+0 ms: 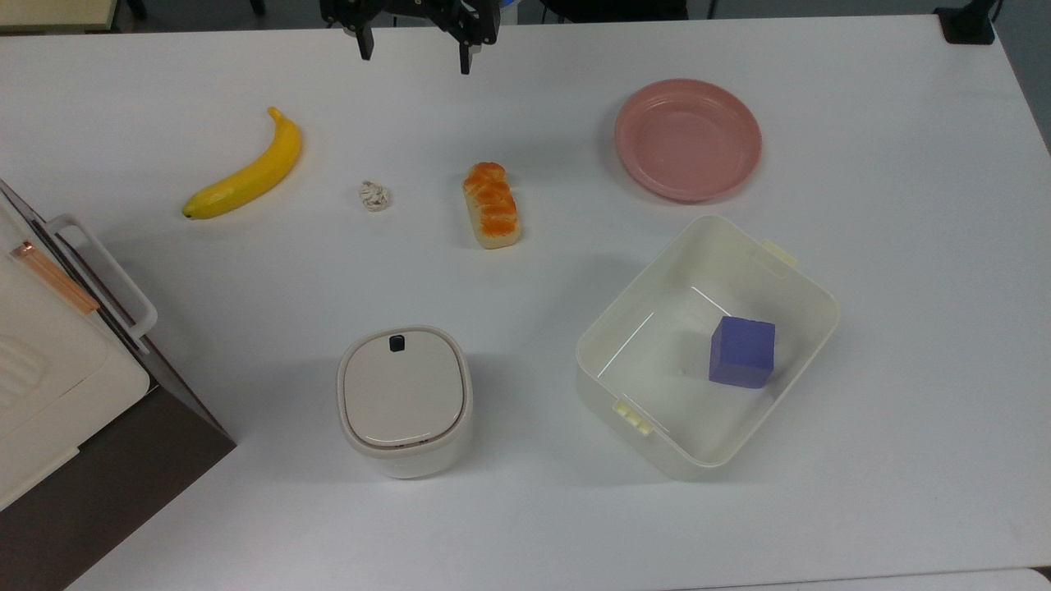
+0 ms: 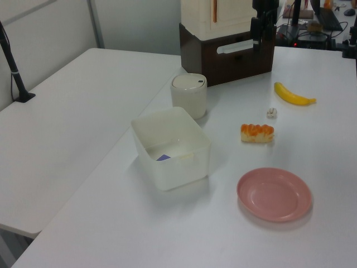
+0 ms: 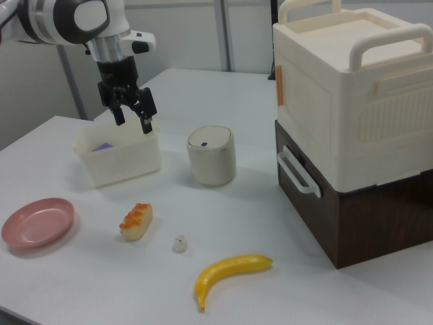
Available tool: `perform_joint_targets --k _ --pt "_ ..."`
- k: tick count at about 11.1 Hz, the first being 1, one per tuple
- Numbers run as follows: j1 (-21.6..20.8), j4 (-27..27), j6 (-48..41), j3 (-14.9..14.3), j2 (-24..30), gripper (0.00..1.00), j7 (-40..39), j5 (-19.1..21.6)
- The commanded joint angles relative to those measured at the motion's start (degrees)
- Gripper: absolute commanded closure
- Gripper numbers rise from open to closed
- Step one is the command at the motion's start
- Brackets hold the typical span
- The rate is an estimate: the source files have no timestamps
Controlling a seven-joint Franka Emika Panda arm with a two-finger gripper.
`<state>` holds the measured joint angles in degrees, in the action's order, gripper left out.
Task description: Open the trash can
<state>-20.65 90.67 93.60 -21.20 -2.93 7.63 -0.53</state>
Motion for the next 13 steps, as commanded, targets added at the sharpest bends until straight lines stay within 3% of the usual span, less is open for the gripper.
perform_joint_targets --k 1,8,12,13 --pt "-0.79 1.96 -0.36 -0.6 2.47 0.0 -0.51 0.88" --pt "-0.79 2.06 0.44 -0.69 2.4 0.0 -1.03 0.35" --pt "-0.79 2.23 -2.27 -0.34 2.4 0.0 -5.68 0.09" --pt "-0.79 2.15 -4.37 -0.42 2.4 0.0 -11.78 0.17"
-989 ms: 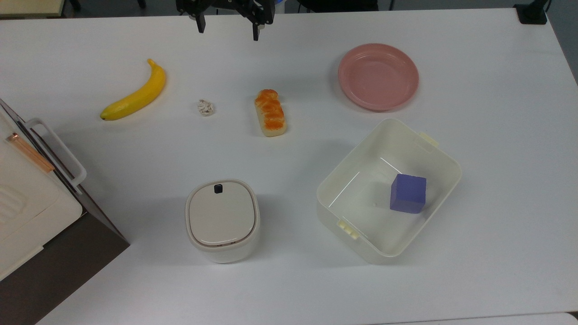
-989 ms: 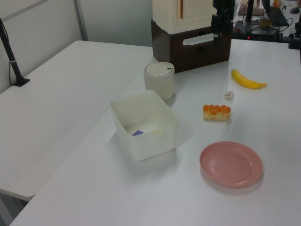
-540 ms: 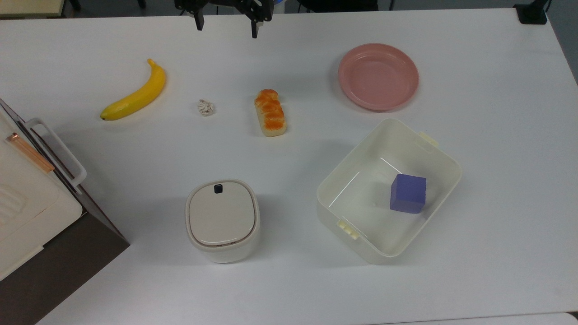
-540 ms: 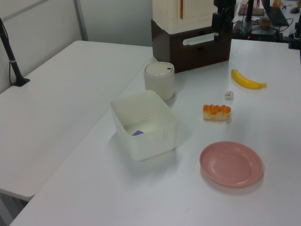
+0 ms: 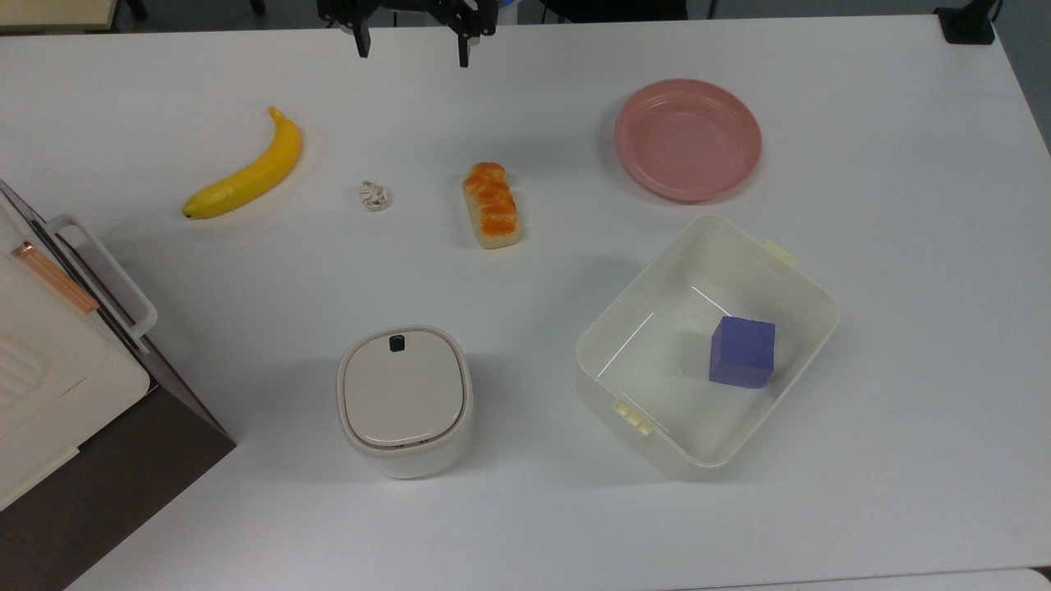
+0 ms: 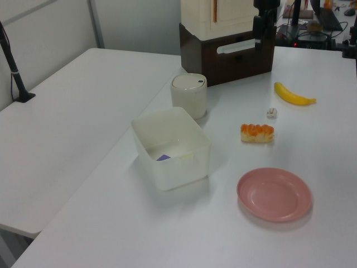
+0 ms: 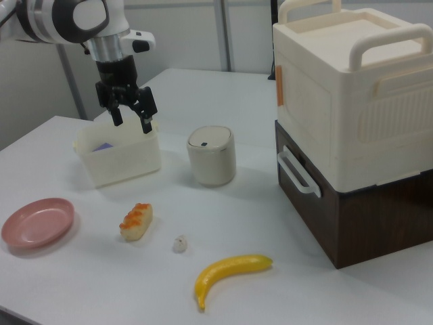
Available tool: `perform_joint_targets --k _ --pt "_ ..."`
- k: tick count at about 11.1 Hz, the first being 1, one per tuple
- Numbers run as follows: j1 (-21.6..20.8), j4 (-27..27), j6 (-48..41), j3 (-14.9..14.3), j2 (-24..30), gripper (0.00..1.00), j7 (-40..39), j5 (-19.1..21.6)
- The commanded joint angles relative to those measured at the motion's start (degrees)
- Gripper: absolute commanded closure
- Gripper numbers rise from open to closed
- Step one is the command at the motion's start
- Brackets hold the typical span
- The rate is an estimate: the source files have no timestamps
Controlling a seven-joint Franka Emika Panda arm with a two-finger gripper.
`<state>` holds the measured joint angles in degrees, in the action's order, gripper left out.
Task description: Open the trash can
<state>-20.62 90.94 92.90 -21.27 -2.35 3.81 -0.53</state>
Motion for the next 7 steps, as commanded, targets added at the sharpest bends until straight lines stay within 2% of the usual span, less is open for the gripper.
perform_joint_targets --k 1,5,7 --pt "-0.82 1.87 -5.17 -0.35 1.91 0.0 -10.2 0.18" --pt "-0.82 1.7 -4.58 -0.35 2.0 0.0 -9.26 0.35" --pt "-0.82 1.96 -0.82 -0.44 2.09 0.0 -3.93 0.79"
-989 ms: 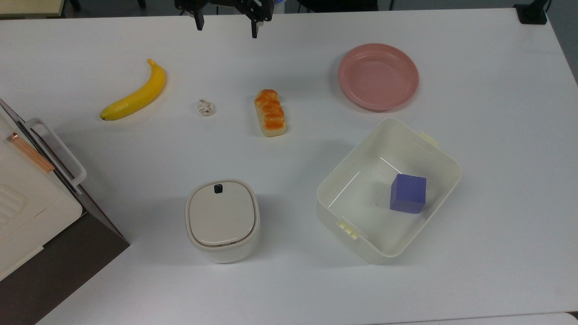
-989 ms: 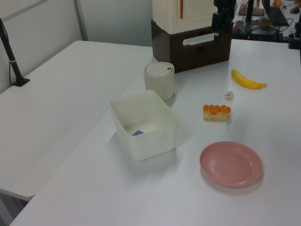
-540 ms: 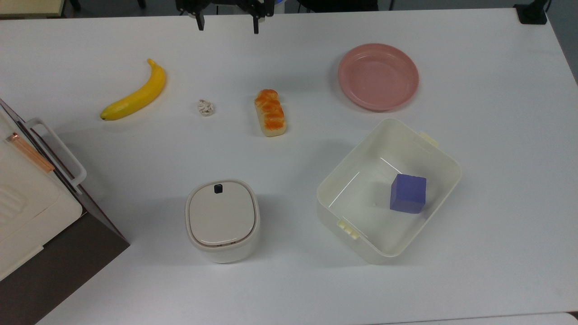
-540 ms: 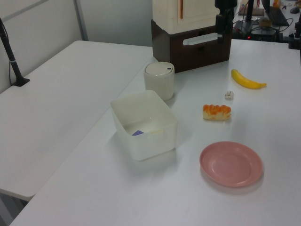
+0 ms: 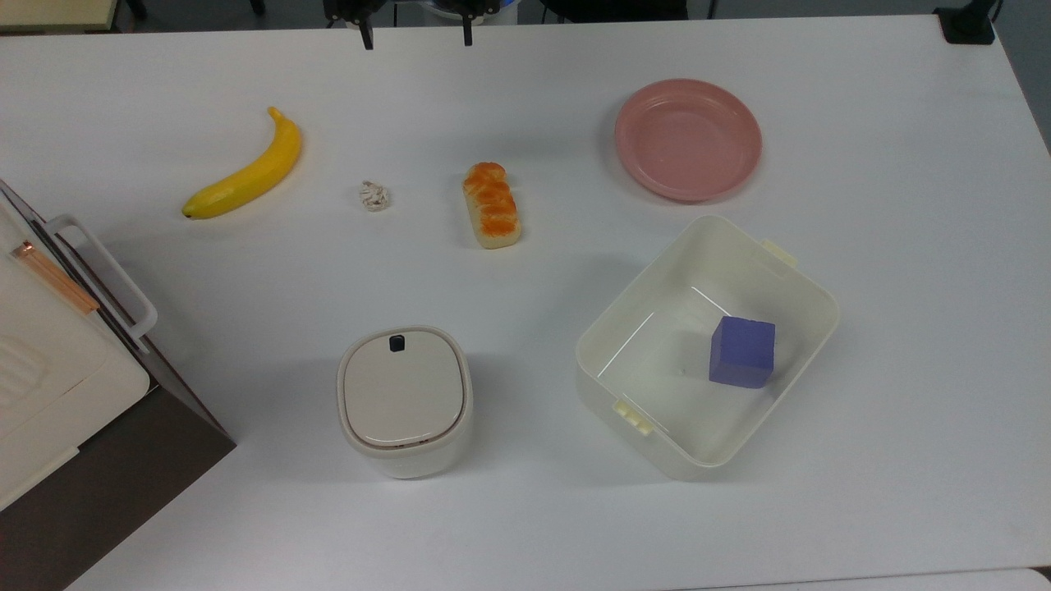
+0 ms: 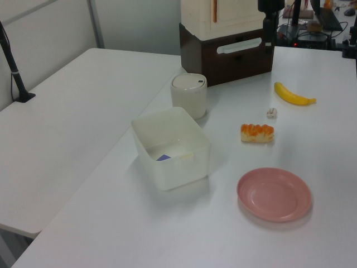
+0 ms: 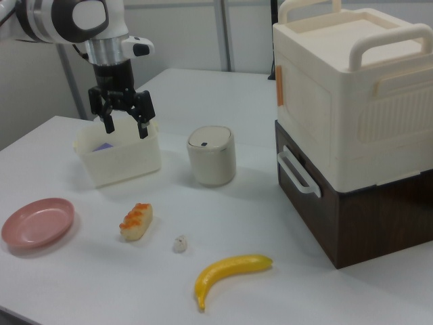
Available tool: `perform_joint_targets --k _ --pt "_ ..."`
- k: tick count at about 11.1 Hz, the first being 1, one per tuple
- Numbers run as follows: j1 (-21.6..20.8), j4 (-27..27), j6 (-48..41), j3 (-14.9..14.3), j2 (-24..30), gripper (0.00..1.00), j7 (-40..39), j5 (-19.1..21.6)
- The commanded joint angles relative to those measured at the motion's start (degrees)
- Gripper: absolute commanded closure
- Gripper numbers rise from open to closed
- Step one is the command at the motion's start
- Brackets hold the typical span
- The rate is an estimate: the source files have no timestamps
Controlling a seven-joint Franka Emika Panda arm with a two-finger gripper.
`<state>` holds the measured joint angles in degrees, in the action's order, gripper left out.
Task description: Open the trash can
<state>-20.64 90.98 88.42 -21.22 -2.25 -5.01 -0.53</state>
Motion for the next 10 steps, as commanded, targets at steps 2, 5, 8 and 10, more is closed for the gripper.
perform_joint_targets --k 2,5,8,10 --pt "-0.89 2.36 8.76 -0.4 1.81 0.0 11.91 0.79" --pt "-1.42 3.59 11.78 0.21 1.63 0.0 12.74 0.09" --pt "-1.42 3.77 11.77 0.21 1.55 0.0 12.74 0.0" --pt "-1.42 3.6 16.66 1.61 -1.43 0.71 13.09 -3.48"
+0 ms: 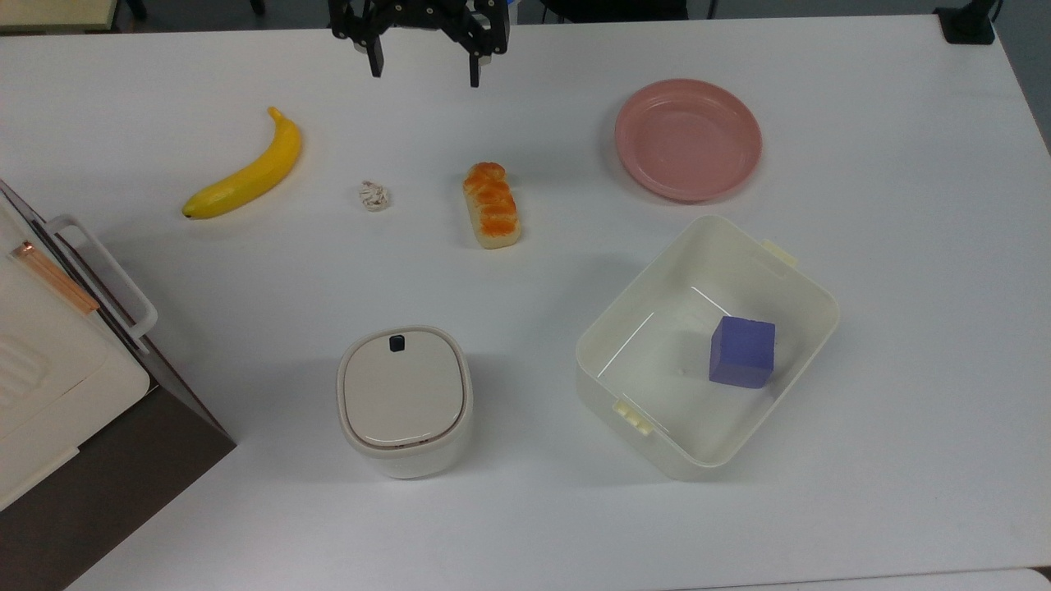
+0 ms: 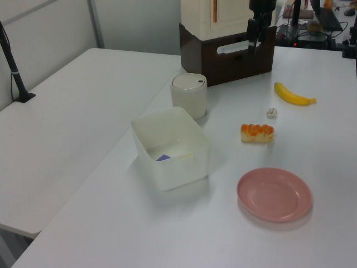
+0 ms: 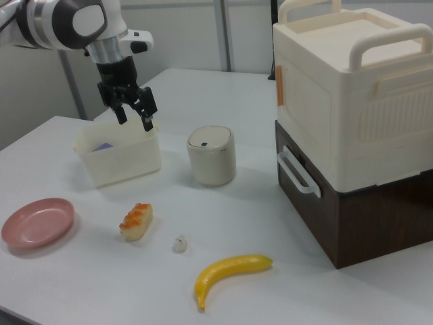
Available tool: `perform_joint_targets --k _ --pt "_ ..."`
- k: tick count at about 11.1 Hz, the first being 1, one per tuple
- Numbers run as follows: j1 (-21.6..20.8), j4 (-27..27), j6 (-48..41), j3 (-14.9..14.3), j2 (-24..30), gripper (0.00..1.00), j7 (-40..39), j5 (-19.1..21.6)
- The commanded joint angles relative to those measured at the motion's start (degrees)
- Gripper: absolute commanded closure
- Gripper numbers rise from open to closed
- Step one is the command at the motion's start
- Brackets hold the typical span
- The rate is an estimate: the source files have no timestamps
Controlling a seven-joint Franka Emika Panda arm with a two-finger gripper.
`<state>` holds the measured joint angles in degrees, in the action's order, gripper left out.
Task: Open the trash can
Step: 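Move the gripper down over the cream trash can's lid edge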
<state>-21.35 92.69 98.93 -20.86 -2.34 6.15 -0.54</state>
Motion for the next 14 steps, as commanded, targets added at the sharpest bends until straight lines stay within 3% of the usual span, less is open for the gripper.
perform_joint_targets --k 1,4,7,12,14 --pt "-0.36 1.35 8.71 2.83 -3.96 0.99 6.11 -7.86" --pt "-0.09 0.56 21.79 3.2 -7.93 1.0 23.58 -14.65" --pt "0.7 0.56 28.05 3.2 -9.52 1.0 37.32 -21.16" --pt "3.16 -7.51 28.95 3.11 -21.9 1.0 49.64 -32.58" --pt "2.9 -8.92 28.95 3.02 -24.45 1.0 51.14 -33.74"
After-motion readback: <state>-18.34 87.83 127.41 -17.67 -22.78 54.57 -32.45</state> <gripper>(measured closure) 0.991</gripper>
